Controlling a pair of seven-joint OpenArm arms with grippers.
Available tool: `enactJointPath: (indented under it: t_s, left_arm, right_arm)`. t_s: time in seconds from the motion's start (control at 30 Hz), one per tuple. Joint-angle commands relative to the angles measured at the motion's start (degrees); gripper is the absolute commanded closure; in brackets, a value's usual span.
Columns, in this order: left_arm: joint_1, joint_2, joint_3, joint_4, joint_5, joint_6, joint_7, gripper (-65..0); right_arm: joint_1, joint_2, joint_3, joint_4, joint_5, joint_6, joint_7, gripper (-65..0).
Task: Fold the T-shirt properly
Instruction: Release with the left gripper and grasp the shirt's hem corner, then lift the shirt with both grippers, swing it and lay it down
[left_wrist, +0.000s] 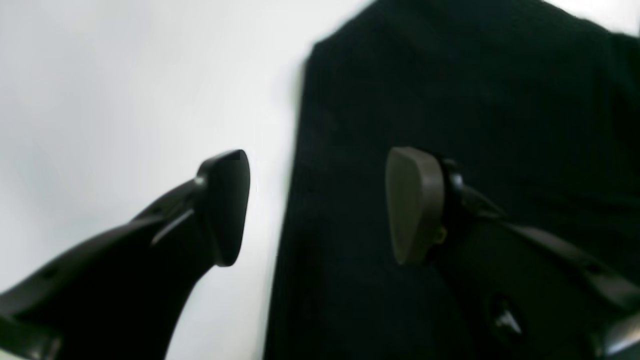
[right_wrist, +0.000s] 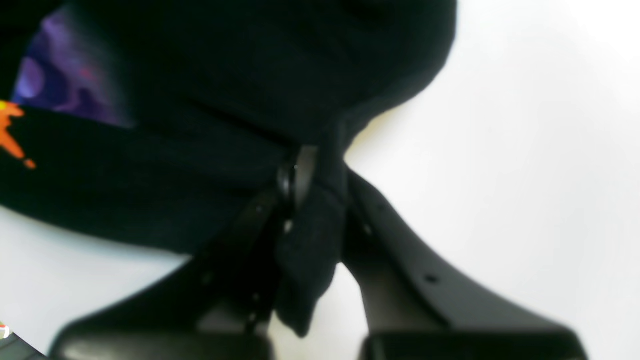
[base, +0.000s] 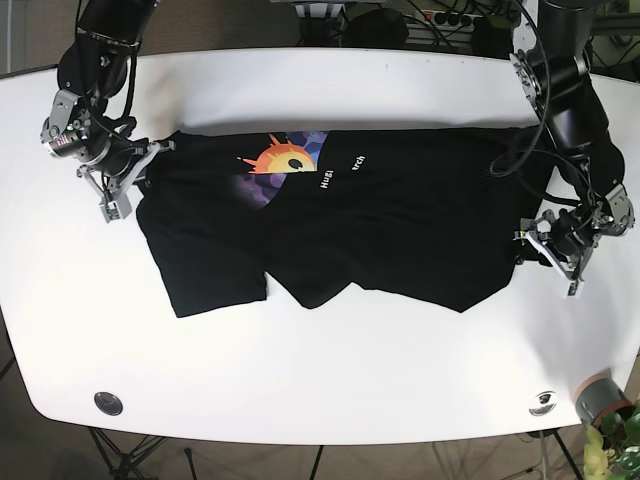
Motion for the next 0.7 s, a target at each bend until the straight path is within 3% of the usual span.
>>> enactJointPath:
  t_s: [0.0,0.17,0.33,0.67]
  left_arm:
    - [-2.0,-1.1,0.0,-2.7,-0.4,0.0,-2.3,-40.0]
    - [-3.8,-1.2,0.2,-7.9,-0.4,-0.1,-3.1,-40.0]
    - [-5.0,-0.9,4.5,-11.0,-0.8,-0.1,-3.5,-40.1]
    - [-4.7,4.0,5.7,-12.1,-0.8,-0.1,-3.2,-39.7]
  right_arm:
    - [0.6,0.7,0.3,1.1,0.6,0.23,1.0,-2.1]
    - [0.6,0.6,0.3,1.1,0.6,0.23,1.0,-2.1]
    - [0.8,0.6,0.3,1.1,0.6,0.23,1.0,-2.1]
    - [1.0,0.5,0.3,1.1,0.7,0.23,1.0,-2.1]
